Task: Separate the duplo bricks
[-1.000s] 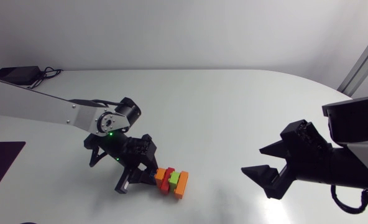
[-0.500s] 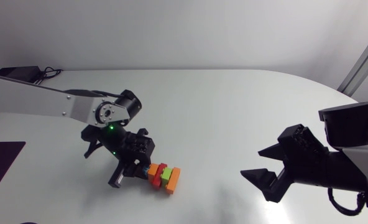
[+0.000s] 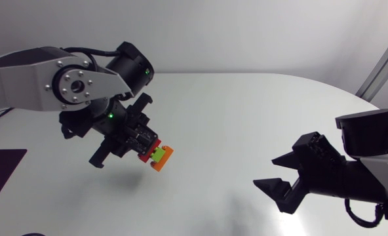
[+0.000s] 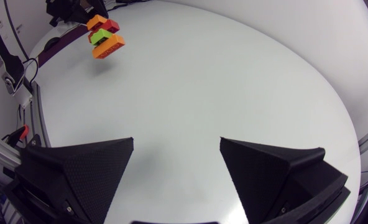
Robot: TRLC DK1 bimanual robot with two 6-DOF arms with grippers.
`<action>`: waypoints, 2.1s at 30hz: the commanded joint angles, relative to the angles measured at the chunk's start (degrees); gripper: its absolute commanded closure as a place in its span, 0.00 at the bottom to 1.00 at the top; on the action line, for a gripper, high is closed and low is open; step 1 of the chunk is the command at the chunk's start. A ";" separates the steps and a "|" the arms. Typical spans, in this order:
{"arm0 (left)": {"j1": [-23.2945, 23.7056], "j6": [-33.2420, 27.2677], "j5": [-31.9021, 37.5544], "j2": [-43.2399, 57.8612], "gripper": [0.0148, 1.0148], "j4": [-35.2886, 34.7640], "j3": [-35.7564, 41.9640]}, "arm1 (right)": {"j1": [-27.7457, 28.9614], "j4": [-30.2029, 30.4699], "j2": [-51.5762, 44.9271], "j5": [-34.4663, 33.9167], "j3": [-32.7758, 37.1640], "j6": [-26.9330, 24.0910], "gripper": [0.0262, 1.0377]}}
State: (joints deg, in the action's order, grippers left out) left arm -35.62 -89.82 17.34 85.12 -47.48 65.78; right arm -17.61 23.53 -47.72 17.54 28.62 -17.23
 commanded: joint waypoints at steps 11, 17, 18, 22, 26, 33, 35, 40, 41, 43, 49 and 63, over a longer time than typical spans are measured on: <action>-12.64 -9.85 18.60 -4.09 0.81 19.89 -20.16 | 0.03 -0.68 2.20 -0.58 -2.61 -2.63 0.04; -16.50 -12.13 23.44 -1.45 0.81 25.78 -23.15 | -0.32 -0.68 3.16 -0.58 -3.31 -3.33 0.04; -16.85 -12.48 24.14 -1.10 0.81 26.13 -23.15 | -0.32 -0.68 3.34 -0.58 -3.40 -3.33 0.04; -18.79 -13.27 25.99 0.57 0.81 26.74 -22.80 | -0.50 -0.68 5.10 -1.02 -4.28 -3.42 0.04; -19.84 -13.89 26.69 2.33 0.81 26.39 -22.54 | -0.59 -0.59 6.50 -1.46 -5.07 -3.68 0.04; -22.74 -13.89 26.69 2.68 0.64 23.84 -20.16 | -0.68 -0.68 7.82 -1.72 -5.95 -4.12 0.04; -23.10 -13.89 26.69 2.86 0.55 23.67 -19.99 | -0.68 -0.68 7.91 -1.63 -6.03 -4.39 0.04; -24.06 -13.45 26.60 3.38 0.47 23.84 -19.99 | -0.68 -1.29 7.82 -1.63 -6.30 -4.39 0.04; -24.59 -13.10 26.60 3.56 0.45 23.93 -19.99 | -0.68 -1.38 7.82 -1.72 -6.39 -4.39 0.04; -25.20 -12.48 26.60 4.00 0.40 24.02 -19.90 | -0.76 -1.38 7.82 -1.72 -6.39 -4.47 0.04; -26.70 -11.25 26.60 4.61 0.26 24.02 -18.05 | -0.85 -1.64 7.82 -1.72 -6.47 -4.56 0.04; -16.94 6.06 9.81 0.13 0.05 5.30 1.11 | -0.94 -1.64 7.82 -1.72 -5.77 -4.74 0.04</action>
State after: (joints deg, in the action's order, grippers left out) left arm -54.92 -88.90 29.58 87.61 -39.48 63.40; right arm -18.06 22.28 -39.99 16.05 23.97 -20.64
